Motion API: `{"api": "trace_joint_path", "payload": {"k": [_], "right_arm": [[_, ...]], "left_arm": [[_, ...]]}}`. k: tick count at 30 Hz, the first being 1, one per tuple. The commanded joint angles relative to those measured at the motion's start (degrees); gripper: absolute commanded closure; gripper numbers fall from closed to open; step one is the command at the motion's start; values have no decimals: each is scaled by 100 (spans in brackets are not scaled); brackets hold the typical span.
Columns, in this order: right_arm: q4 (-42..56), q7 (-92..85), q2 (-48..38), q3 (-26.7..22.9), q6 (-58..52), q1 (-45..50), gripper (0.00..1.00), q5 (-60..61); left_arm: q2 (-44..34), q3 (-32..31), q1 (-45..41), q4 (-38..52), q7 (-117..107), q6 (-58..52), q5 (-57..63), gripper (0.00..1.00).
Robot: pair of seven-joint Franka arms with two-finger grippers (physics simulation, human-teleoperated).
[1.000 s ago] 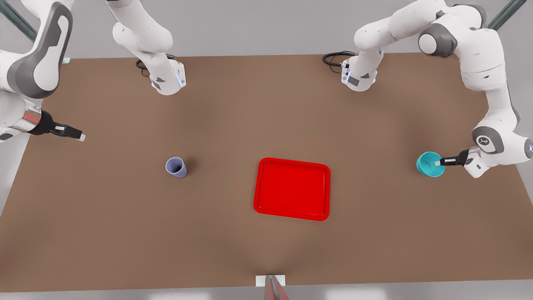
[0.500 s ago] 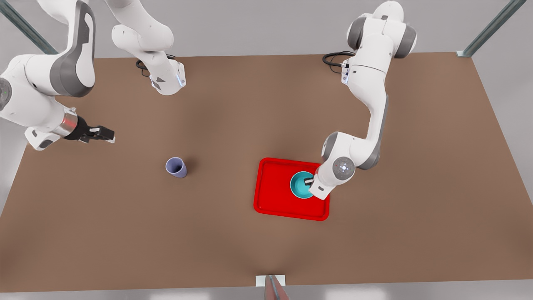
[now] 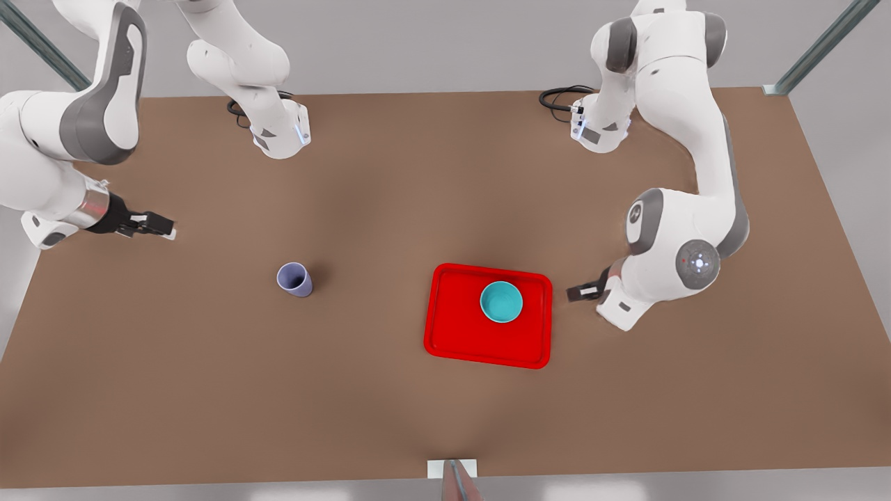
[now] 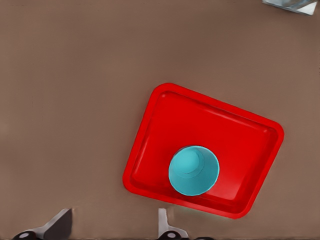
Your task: Place the bowl on the tray with the left arm and the cup on the tray with the right arm
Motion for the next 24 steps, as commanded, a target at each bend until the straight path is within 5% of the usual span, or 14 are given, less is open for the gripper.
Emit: {"api": "trace_joint_path", "payload": {"k": [1,5,12,24], "right_arm": [[-2,0,0,1,16,222,0,-6],[-933,-79,26,27,1263,152,0,-226],[-1179,-26,1142,572,2310,257,0,-182],[-1250,18,1652,879,3118,258,0,-174]], "left_arm": [[-121,-5,62,0,408,-89,855,0],[-1141,-1112,1381,-632,947,-54,1533,0],[-1115,-1104,1372,-676,964,-133,1806,0],[-1115,-1104,1372,-685,991,-459,1788,0]]}}
